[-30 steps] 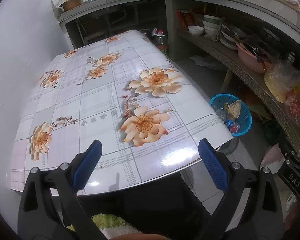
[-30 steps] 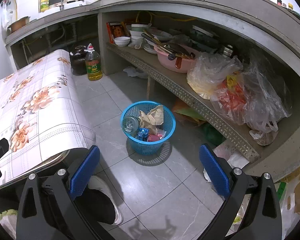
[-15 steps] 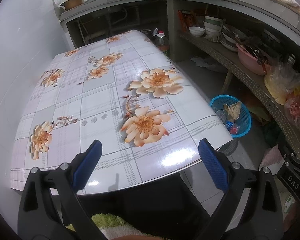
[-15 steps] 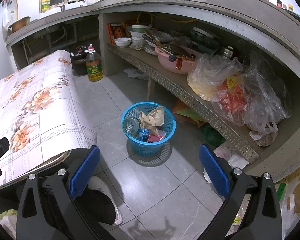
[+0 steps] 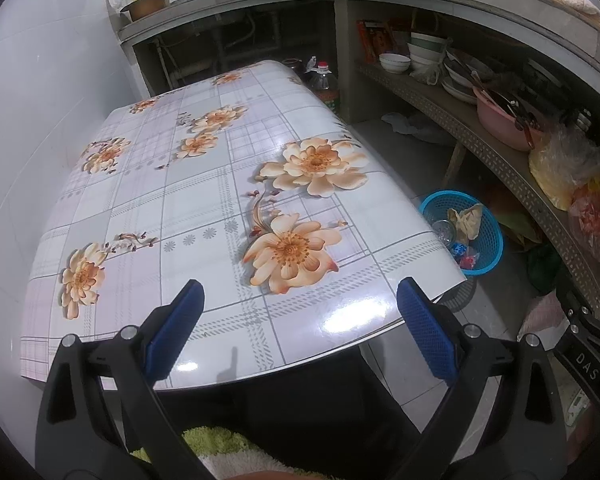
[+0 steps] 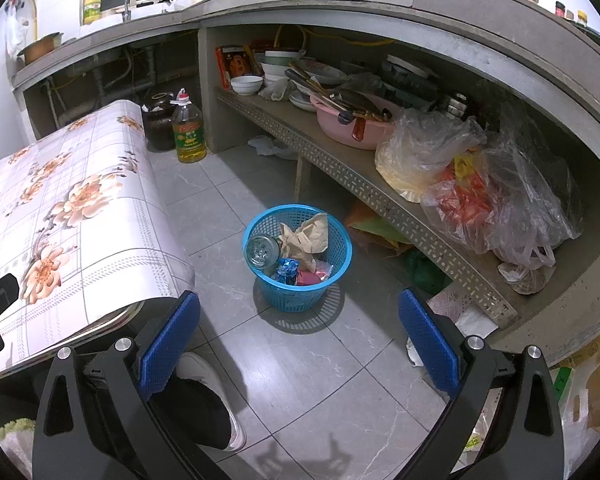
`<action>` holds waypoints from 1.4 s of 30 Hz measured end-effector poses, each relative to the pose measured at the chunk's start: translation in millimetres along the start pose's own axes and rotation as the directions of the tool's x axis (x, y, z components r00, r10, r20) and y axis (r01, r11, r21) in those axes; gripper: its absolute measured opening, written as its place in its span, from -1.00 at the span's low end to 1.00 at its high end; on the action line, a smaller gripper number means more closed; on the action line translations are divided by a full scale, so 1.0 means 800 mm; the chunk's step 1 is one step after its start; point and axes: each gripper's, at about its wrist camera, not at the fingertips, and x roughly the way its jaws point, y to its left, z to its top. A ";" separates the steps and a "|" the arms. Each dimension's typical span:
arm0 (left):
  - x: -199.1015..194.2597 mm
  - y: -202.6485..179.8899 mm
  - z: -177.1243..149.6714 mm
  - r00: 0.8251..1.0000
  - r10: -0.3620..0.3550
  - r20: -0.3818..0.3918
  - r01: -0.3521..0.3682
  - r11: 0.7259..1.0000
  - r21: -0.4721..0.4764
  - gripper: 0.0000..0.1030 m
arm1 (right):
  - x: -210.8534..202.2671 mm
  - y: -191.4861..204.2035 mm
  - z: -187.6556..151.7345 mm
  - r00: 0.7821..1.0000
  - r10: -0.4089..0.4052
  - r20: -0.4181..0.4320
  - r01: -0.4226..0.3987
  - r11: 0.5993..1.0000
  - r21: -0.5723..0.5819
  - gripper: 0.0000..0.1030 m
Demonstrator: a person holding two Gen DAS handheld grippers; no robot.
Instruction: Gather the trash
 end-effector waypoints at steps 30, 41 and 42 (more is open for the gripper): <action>-0.002 0.002 0.002 1.000 0.002 0.004 -0.002 1.000 -0.006 0.81 | -0.006 0.003 0.008 1.000 0.003 0.007 -0.003 1.000 -0.008 0.87; -0.001 0.002 0.001 1.000 0.001 0.005 -0.001 1.000 -0.006 0.81 | -0.006 0.003 0.007 1.000 0.003 0.008 -0.003 1.000 -0.007 0.87; -0.001 0.002 0.001 1.000 0.002 0.005 -0.001 1.000 -0.006 0.81 | -0.006 0.003 0.007 1.000 0.003 0.007 -0.003 1.000 -0.007 0.87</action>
